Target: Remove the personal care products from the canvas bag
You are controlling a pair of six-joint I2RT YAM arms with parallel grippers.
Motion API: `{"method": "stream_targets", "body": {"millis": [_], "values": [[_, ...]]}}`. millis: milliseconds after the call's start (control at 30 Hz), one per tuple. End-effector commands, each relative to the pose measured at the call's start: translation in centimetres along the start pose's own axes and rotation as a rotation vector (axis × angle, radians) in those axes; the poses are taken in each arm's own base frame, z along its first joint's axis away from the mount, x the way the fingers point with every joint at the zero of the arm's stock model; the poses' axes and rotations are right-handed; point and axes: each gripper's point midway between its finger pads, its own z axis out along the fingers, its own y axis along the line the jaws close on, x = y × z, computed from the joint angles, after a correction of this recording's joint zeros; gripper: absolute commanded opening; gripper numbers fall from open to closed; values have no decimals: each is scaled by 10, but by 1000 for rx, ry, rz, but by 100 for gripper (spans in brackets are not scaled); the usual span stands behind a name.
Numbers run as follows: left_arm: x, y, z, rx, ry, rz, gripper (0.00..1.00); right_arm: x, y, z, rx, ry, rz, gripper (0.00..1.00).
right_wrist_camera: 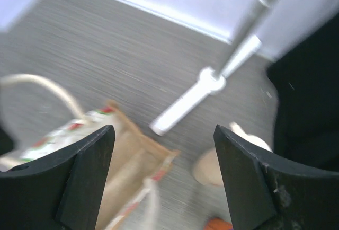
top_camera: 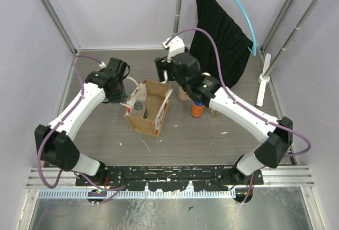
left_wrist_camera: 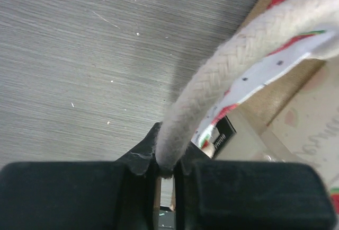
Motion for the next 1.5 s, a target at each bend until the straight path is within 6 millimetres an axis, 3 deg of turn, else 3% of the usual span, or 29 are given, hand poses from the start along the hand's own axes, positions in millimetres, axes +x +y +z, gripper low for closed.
{"method": "stream_targets", "body": {"millis": [0, 100, 200, 300, 567, 767, 967, 1100, 1167, 1300, 1467], "values": [[-12, -6, -42, 101, -53, -12, 22, -74, 46, -47, -134, -132, -33, 81], [-16, -6, -61, 146, -86, -23, 36, -69, 76, -48, -260, -62, 42, 78], [-16, -11, -78, 210, -100, -28, 52, -49, 96, -42, -324, 46, 92, 77], [-12, -22, -91, 298, -84, -13, 63, -25, 100, -33, -306, 127, 123, 75], [10, -60, -95, 501, 3, 49, 73, 42, 105, -11, -283, 326, 136, 76], [28, -64, -74, 449, 52, 127, 74, 75, 101, -5, -269, 409, 155, 75], [44, -68, -44, 402, 125, 175, 72, 83, 99, -6, -271, 433, 174, 75], [48, -67, -35, 369, 144, 188, 67, 84, 99, -7, -279, 439, 184, 75], [41, -57, -35, 307, 114, 176, 62, 82, 104, -10, -309, 441, 193, 75], [17, -35, -59, 248, -49, 114, 64, 74, 119, -19, -395, 446, 242, 74], [2, -27, -86, 285, -168, 63, 73, 72, 140, -29, -477, 474, 305, 73]]}}
